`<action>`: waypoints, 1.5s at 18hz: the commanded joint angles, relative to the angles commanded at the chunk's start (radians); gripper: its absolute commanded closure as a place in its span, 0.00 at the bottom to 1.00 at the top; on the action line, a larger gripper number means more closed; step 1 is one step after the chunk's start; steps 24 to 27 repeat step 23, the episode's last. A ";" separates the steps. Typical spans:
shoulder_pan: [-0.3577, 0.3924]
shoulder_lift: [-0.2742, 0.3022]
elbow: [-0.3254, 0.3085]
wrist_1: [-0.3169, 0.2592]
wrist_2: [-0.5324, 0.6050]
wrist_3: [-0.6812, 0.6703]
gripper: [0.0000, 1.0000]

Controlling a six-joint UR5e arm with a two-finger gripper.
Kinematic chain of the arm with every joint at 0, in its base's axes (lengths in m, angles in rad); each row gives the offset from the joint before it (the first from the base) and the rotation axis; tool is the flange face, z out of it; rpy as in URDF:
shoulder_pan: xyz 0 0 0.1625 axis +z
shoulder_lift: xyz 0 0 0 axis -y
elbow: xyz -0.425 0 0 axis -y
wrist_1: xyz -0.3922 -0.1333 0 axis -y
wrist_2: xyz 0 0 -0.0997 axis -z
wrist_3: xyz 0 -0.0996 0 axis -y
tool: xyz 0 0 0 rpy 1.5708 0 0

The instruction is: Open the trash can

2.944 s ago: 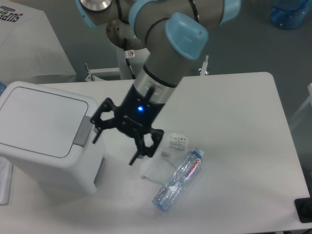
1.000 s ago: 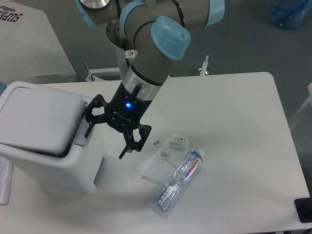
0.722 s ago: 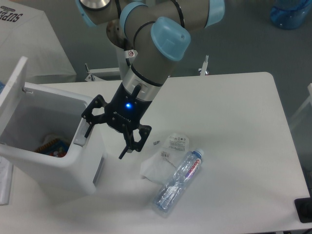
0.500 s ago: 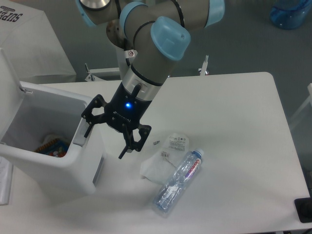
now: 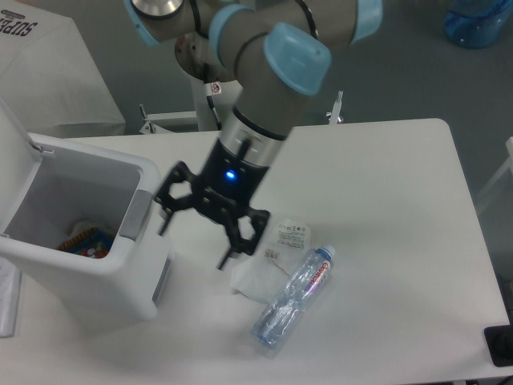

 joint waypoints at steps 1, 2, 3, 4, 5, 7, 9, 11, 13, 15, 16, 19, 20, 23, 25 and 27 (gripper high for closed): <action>0.012 -0.022 0.003 0.006 0.052 0.035 0.00; 0.022 -0.037 0.008 0.008 0.110 0.078 0.00; 0.031 -0.057 0.015 0.005 0.163 0.112 0.00; 0.046 -0.077 0.024 0.008 0.206 0.135 0.00; 0.063 -0.094 0.035 0.012 0.232 0.150 0.00; 0.092 -0.130 0.077 0.012 0.250 0.178 0.00; 0.111 -0.181 0.130 0.008 0.284 0.203 0.00; 0.126 -0.224 0.185 -0.007 0.357 0.216 0.00; 0.127 -0.258 0.250 -0.069 0.443 0.302 0.00; 0.132 -0.284 0.345 -0.199 0.467 0.494 0.00; 0.135 -0.286 0.354 -0.211 0.467 0.559 0.00; 0.149 -0.283 0.336 -0.224 0.477 0.696 0.00; 0.158 -0.280 0.334 -0.236 0.500 0.727 0.00; 0.154 -0.278 0.327 -0.238 0.548 0.741 0.00; 0.154 -0.278 0.327 -0.238 0.548 0.741 0.00; 0.154 -0.278 0.327 -0.238 0.548 0.741 0.00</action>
